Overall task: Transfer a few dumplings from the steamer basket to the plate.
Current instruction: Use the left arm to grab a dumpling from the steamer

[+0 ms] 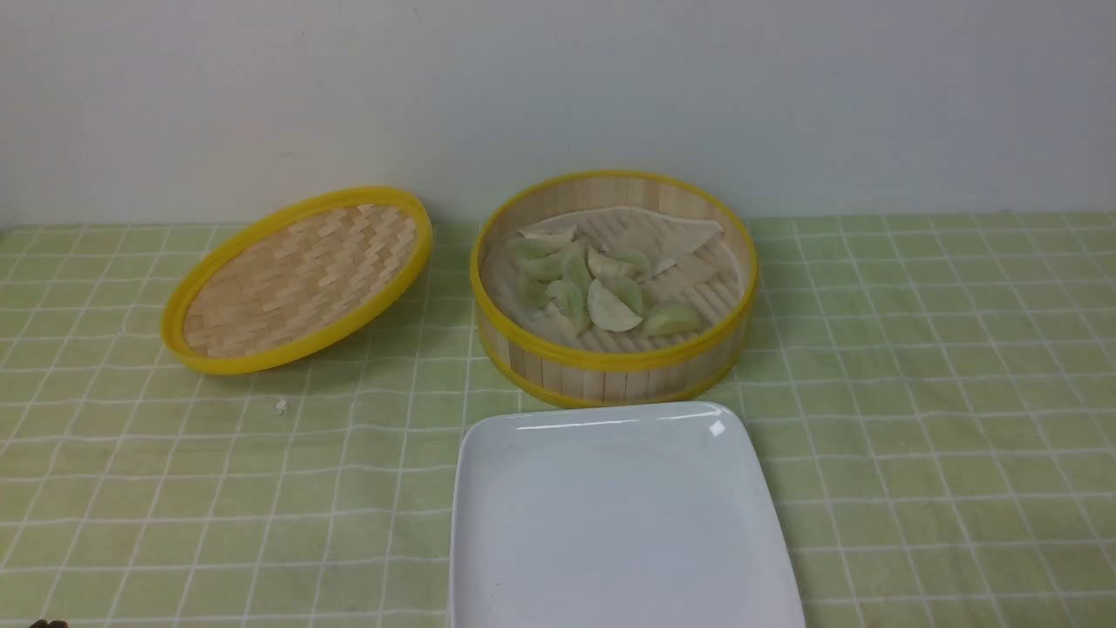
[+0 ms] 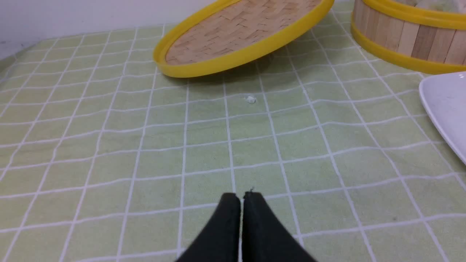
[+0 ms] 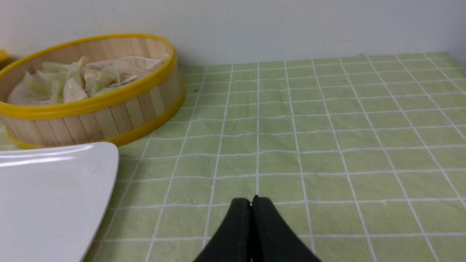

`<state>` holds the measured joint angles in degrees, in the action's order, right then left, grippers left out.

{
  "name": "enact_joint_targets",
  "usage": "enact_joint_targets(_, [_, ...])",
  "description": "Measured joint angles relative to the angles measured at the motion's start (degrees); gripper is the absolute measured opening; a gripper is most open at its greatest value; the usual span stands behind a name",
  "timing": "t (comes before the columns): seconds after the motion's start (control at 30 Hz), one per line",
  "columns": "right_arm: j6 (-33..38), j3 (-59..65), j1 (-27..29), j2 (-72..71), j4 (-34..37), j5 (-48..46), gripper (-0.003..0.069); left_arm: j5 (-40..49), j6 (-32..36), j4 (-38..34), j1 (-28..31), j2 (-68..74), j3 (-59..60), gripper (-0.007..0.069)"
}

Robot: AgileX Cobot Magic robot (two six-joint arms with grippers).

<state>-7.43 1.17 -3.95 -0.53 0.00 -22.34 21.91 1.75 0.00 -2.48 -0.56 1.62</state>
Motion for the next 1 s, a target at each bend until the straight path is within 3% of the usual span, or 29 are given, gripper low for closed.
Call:
enact_joint_targets(0.63, [0.0, 0.0, 0.0, 0.0, 0.0, 0.0, -0.0015, 0.0, 0.0, 0.0, 0.0, 0.0, 0.0, -0.0006])
enact_joint_targets(1.0, [0.0, 0.0, 0.0, 0.0, 0.0, 0.0, -0.0015, 0.1, 0.6, 4.7, 0.0, 0.0, 0.0, -0.0006])
